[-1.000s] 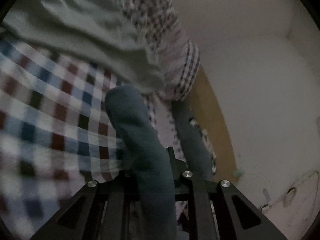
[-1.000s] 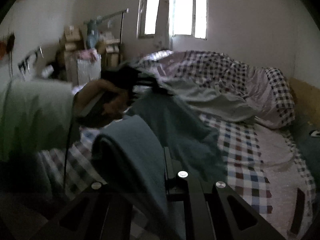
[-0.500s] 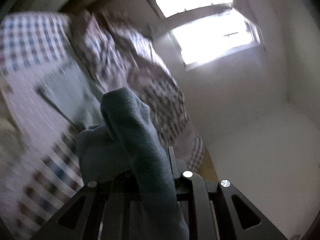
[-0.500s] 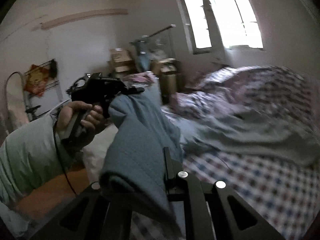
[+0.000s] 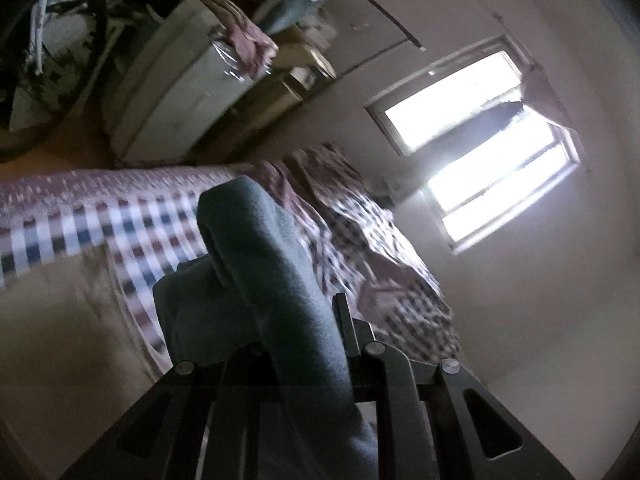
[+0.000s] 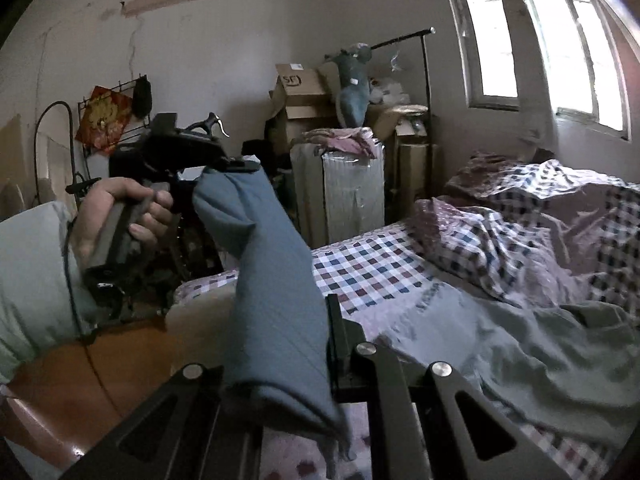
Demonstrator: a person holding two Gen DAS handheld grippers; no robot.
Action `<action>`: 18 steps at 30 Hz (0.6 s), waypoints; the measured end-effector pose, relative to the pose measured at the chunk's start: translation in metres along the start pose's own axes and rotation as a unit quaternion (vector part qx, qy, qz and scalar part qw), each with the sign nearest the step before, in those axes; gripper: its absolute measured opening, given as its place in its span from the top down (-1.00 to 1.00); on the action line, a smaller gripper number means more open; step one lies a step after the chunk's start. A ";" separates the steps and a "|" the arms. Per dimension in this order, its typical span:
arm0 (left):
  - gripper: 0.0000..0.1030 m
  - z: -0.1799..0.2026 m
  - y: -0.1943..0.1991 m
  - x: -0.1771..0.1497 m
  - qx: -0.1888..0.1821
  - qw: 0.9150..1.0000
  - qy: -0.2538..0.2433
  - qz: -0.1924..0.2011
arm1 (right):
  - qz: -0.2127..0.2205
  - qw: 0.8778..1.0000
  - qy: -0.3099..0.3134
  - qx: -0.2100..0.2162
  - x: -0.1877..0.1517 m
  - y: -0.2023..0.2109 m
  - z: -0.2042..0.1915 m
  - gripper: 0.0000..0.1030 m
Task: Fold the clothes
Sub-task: 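Lift the folded dark green sweatshirt off the duvet with both tools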
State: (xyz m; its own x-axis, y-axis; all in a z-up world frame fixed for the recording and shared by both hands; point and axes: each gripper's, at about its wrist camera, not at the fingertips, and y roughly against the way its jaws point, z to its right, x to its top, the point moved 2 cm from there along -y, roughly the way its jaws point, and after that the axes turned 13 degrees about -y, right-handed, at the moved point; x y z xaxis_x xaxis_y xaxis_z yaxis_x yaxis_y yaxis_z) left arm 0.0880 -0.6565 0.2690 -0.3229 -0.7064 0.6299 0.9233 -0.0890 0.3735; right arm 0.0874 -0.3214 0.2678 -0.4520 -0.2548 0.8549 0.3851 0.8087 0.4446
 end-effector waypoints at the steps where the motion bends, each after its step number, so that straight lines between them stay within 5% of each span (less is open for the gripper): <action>1: 0.72 -0.010 -0.004 0.004 0.005 1.000 0.005 0.003 | -0.002 1.000 0.002 -0.003 0.003 -0.011 0.002 0.86; 9: 0.72 -0.042 -0.015 0.021 0.009 1.000 0.009 0.018 | 0.013 0.999 0.039 -0.015 0.017 -0.062 0.000 0.86; 18: 0.72 -0.098 0.019 -0.008 0.030 0.999 0.011 0.003 | -0.001 0.990 0.143 0.009 -0.071 -0.068 -0.057 0.86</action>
State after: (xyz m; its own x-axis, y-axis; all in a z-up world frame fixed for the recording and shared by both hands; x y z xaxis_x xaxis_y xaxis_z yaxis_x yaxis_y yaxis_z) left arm 0.1287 -0.7214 0.2042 -0.3117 -0.7220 0.6178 0.9113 -0.0431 0.4095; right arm 0.1392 -0.3889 0.1926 -0.2048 -0.3935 0.8963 0.3687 0.8172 0.4430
